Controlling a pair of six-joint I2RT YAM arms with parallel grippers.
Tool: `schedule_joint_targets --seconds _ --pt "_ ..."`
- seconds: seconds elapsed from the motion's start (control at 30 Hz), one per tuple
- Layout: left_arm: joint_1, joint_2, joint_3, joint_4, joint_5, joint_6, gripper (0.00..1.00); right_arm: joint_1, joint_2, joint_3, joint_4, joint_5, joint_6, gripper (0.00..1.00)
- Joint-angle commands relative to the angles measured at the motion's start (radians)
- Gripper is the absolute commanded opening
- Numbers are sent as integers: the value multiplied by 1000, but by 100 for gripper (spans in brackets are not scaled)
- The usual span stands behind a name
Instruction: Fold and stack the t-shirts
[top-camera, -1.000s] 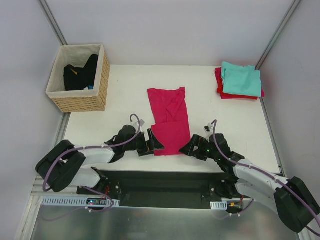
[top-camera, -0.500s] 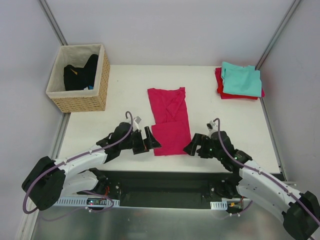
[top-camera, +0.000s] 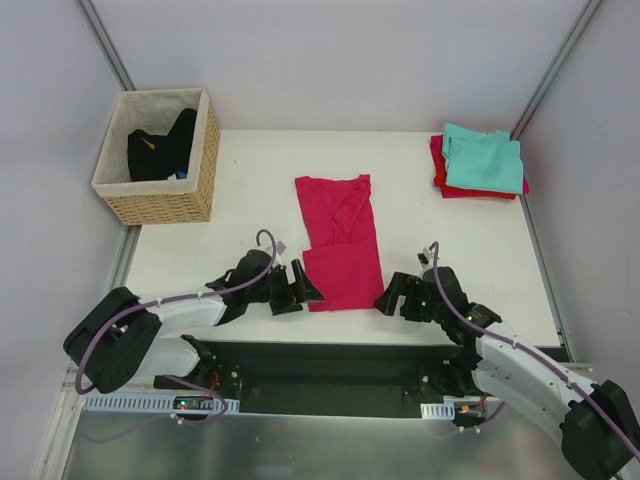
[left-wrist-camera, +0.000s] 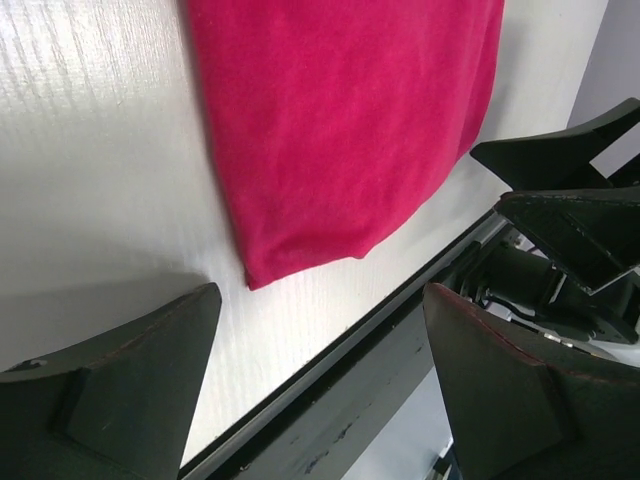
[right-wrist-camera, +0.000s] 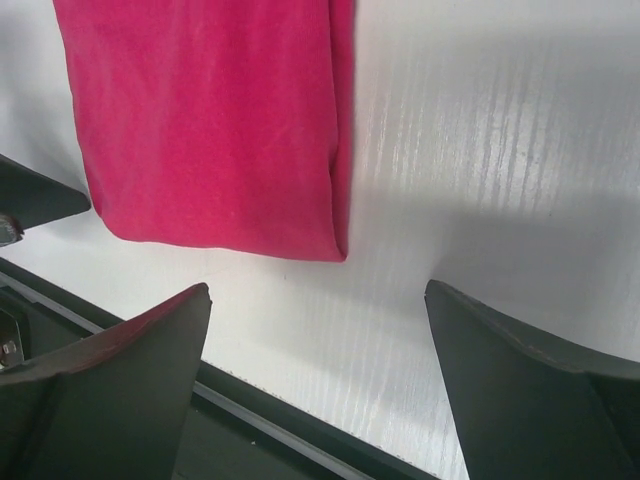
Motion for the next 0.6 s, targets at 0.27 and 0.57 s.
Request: schedule_joint_targets --seconds 0.27,0.57 --pt "-8 116 -28 53 0 -3 50 -27 152 1 93 -47 -7 80" --pt "-10 170 -33 102 6 -15 32 -27 222 -5 179 -80 16 75"
